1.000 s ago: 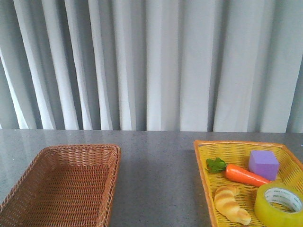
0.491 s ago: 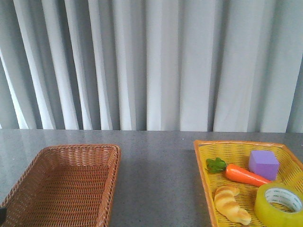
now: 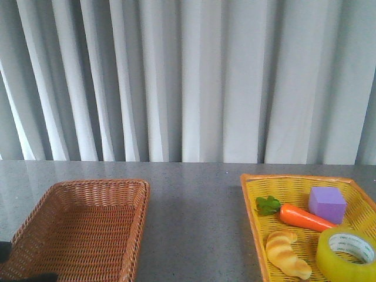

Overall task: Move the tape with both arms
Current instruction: 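Lower the right gripper onto the yellow tape roll and grasp its rim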

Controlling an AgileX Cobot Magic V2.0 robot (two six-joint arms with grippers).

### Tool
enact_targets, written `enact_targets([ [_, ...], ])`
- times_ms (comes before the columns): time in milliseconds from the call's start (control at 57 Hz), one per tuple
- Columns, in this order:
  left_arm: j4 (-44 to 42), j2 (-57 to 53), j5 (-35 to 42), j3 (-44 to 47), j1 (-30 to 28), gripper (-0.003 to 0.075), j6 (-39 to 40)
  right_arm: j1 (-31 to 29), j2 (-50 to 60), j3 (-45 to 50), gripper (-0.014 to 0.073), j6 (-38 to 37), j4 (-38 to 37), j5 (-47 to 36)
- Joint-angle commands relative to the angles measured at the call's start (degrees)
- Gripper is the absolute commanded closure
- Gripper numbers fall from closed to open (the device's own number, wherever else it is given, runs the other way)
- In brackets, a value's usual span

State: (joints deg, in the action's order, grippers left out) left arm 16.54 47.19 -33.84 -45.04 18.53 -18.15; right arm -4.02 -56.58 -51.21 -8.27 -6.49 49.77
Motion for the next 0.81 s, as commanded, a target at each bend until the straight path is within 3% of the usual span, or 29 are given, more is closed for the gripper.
enact_targets([
  [0, 1.95, 0.98, 3.04, -1.91, 3.73, 0.0162, -1.11, -0.24, -5.03, -4.78, 0.0026, -0.12, -0.48, -1.13],
  [140, 1.95, 2.69, 3.11, -1.91, 6.82, 0.0162, -1.11, -0.24, -11.56, -9.44, 0.0026, -0.16, -0.63, 0.06],
  [509, 1.82, 2.63, 3.11, -1.91, 6.83, 0.0162, -1.0, -0.38, -28.33, -24.63, 0.0055, 1.22, -1.48, 7.09],
  [789, 1.82, 2.63, 3.11, -1.91, 6.83, 0.0162, -1.0, -4.87, -39.01, -33.91, 0.0114, 5.25, 2.1, 11.02],
])
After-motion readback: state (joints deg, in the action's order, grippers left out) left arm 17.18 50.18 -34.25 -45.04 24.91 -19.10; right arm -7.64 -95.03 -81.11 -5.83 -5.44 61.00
